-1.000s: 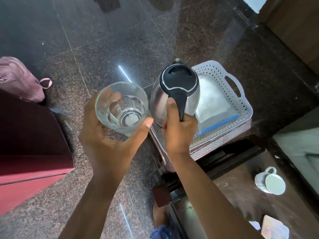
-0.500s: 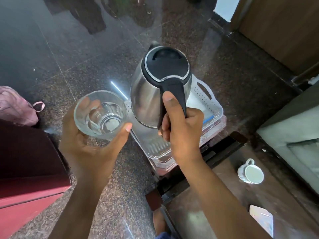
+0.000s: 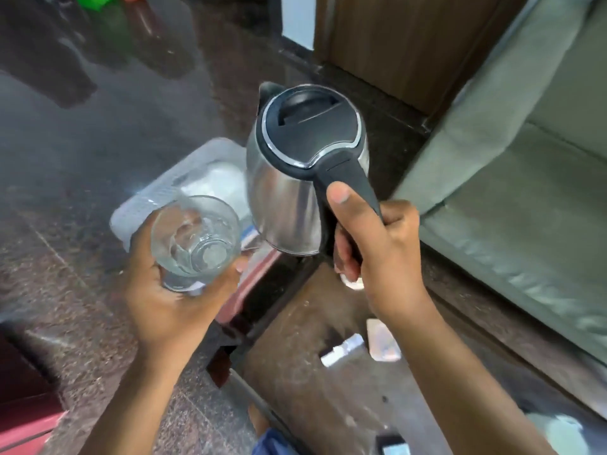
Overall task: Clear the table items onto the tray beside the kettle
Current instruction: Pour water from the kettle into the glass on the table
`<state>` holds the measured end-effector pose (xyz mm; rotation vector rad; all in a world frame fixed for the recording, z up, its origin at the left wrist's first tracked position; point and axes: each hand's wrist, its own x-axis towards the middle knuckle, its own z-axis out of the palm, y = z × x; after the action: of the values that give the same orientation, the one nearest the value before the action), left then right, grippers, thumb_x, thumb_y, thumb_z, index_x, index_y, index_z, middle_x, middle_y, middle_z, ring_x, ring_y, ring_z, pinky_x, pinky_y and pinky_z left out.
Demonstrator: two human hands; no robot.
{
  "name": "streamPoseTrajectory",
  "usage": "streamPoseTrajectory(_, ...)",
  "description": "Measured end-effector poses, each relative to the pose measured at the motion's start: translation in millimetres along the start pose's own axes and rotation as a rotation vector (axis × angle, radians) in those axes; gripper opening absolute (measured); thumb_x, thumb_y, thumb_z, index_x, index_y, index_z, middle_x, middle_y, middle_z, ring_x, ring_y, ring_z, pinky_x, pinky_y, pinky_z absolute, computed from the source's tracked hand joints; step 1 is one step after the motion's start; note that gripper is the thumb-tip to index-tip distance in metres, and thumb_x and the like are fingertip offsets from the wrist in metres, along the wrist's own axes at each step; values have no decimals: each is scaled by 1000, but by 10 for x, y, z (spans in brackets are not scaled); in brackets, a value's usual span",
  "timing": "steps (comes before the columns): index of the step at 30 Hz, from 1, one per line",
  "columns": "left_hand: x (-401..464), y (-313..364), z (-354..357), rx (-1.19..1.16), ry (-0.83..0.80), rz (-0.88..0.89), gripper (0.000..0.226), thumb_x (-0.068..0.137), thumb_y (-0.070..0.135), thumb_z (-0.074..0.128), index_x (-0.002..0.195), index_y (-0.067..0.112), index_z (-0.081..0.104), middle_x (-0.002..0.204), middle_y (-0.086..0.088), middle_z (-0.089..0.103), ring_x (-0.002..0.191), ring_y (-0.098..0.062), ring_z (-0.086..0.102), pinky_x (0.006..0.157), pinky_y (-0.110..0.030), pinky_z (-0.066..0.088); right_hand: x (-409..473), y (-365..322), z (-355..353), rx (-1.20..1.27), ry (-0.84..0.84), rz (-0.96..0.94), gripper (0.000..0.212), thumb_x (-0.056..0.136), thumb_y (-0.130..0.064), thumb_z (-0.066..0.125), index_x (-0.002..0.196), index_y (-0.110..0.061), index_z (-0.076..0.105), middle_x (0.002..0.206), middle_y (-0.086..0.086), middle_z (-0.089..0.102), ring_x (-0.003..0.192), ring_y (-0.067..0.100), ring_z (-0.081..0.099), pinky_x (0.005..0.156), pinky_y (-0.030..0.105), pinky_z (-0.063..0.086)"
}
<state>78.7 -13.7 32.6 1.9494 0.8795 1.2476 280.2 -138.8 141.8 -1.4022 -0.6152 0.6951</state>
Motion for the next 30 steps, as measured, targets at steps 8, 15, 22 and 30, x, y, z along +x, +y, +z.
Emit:
streamPoseTrajectory(8,-833,613,879,-94,-212,9,79,82,54,94,143,13,64,136,14,72,128,-12,71,106,-39,61,-965,86,-1633,-77,129,100,83,83,-53,71,47,13,34,36,19,31,36,25,28,46,42,27)
streamPoseTrajectory(15,-1605,879,1587,-117,-416,-49,85,79,53,96,147,15,62,142,7,71,129,-21,71,107,-47,59,-1852,191,-2733,-132,229,192,84,74,-78,74,40,-9,39,36,8,35,36,20,29,46,34,28)
streamPoseTrajectory(22,-2111,1102,2360,-169,-619,-120,83,67,54,92,141,44,55,130,38,65,120,11,65,97,-8,52,-2494,314,-3370,-187,320,246,89,73,-77,76,42,-3,36,38,18,28,37,16,30,44,21,25)
streamPoseTrajectory(30,-2336,1132,3223,-82,-904,-4,73,66,42,102,130,32,67,122,14,75,116,0,71,98,-25,58,-2846,346,-3700,-287,354,414,88,71,-82,73,39,-8,36,35,12,30,37,36,27,39,50,25)
